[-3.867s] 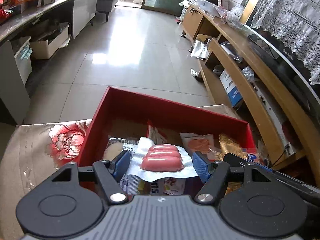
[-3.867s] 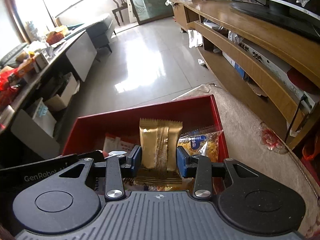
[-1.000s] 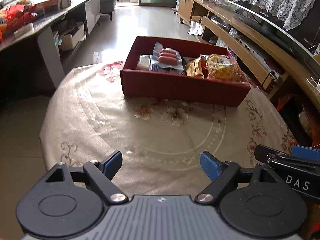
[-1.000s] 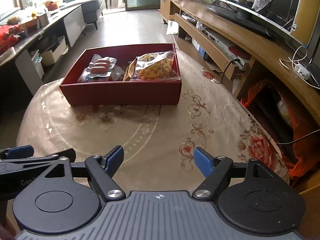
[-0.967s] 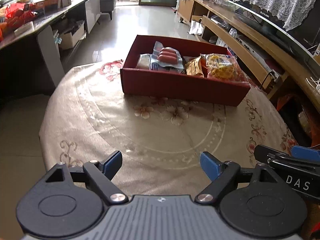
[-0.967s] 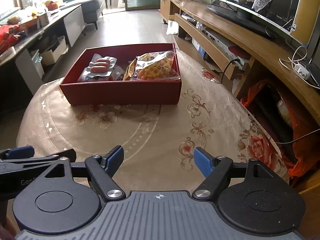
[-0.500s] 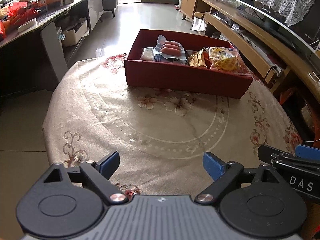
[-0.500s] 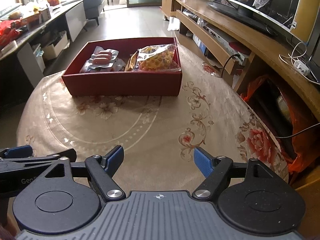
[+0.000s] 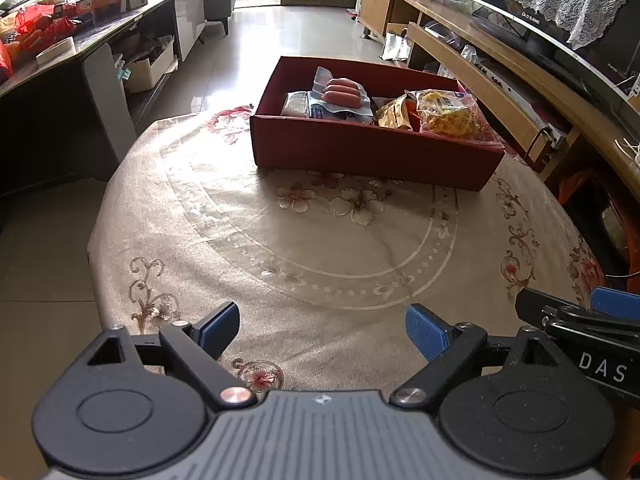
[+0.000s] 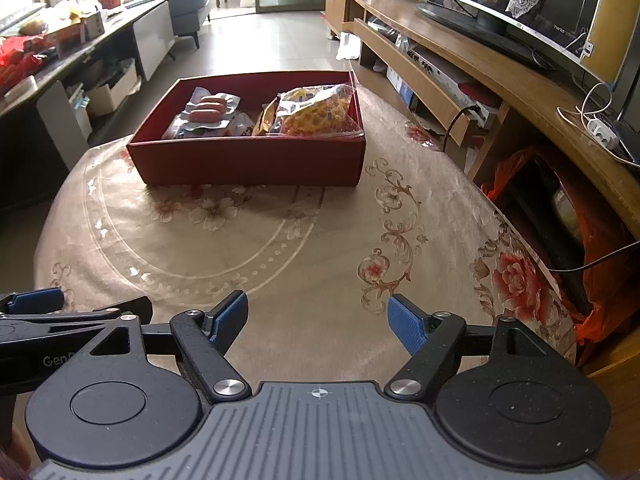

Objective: Organize snacks

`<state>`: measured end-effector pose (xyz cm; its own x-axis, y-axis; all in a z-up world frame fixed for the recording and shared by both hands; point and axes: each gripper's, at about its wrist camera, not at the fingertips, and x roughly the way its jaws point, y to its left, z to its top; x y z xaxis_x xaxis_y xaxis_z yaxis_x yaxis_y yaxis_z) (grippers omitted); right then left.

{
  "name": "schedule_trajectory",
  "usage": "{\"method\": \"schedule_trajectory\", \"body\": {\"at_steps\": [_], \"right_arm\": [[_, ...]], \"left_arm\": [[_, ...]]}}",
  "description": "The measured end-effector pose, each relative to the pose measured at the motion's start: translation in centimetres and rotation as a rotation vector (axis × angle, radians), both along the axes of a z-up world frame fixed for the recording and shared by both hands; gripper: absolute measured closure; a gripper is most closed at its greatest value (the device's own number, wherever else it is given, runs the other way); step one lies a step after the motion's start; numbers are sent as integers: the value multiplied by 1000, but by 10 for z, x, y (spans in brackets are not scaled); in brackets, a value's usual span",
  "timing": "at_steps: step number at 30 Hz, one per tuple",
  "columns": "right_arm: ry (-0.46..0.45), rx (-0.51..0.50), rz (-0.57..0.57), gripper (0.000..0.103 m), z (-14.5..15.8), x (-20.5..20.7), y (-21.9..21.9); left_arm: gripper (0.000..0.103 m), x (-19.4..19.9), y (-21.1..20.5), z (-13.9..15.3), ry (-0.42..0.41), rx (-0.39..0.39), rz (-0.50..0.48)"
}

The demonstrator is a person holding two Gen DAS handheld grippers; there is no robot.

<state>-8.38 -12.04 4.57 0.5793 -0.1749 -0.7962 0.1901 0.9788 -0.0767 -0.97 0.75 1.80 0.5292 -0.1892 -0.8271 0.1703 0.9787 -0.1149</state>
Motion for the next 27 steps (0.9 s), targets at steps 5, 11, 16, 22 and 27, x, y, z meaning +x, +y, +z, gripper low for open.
{"method": "schedule_trajectory", "body": {"at_steps": [5,11,16,22,27], "right_arm": [[-4,4,2,21,1,-2,0],[-9,10,3,20,2,-3,-1],[-10,11,3,20,3,-3,-1],[-10,9,3,20,2,-3,-1],[-10,5,4,20,3,-3,-1]], "left_arm": [[13,-2,0,2,-15,7,1],[13,-4,0,5,-36,11,2],[13,-5,0,4,-38,10,-1],[13,-5,0,4,-38,9,-2],[13,-5,0,4,-38,10,-1]]}}
